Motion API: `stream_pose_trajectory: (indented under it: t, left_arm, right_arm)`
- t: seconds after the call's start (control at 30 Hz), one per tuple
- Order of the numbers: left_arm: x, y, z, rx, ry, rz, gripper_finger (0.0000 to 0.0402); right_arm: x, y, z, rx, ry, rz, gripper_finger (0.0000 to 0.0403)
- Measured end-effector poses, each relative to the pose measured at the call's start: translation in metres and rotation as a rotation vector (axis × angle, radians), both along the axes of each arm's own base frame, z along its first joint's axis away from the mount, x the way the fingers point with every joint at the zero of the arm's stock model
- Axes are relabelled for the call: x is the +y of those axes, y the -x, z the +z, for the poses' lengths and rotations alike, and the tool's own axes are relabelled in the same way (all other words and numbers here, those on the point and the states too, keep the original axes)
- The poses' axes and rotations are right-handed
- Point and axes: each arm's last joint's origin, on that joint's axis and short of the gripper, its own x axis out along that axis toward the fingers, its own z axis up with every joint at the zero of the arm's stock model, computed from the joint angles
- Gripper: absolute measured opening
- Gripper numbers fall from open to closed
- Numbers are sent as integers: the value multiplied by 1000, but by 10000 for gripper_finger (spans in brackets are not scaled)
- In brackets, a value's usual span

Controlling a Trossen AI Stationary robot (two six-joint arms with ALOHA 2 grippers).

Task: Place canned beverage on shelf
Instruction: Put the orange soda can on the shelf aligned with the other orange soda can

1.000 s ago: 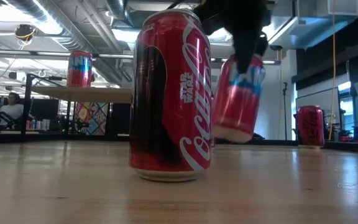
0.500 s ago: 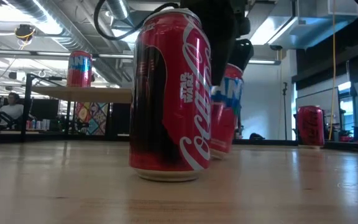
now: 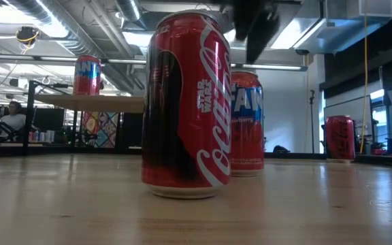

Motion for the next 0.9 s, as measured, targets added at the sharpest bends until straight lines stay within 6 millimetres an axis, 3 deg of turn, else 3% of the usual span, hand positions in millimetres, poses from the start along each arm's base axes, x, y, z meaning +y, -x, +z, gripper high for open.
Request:
stream_pose_trajectory:
  t: [0.17,0.3,0.47,0.6,0.73,0.9]
  left_arm:
    - [-2,-24,-6,-98,-6,47,309]
    - [2,-48,-11,-179,8,81,309]
    - [16,-73,-24,-202,-3,129,309]
    - [28,-90,-36,-199,-3,133,309]
    - [35,-107,-50,-159,-10,118,309]
    - [35,-132,-49,-109,-50,69,309]
  right_arm:
    - [9,50,42,-114,72,62,366]
    - [14,98,51,-173,144,97,366]
    - [14,155,41,-259,156,91,366]
    - [10,189,23,-292,108,58,366]
    - [5,217,9,-278,27,53,366]
    - [1,240,1,-258,-67,68,366]
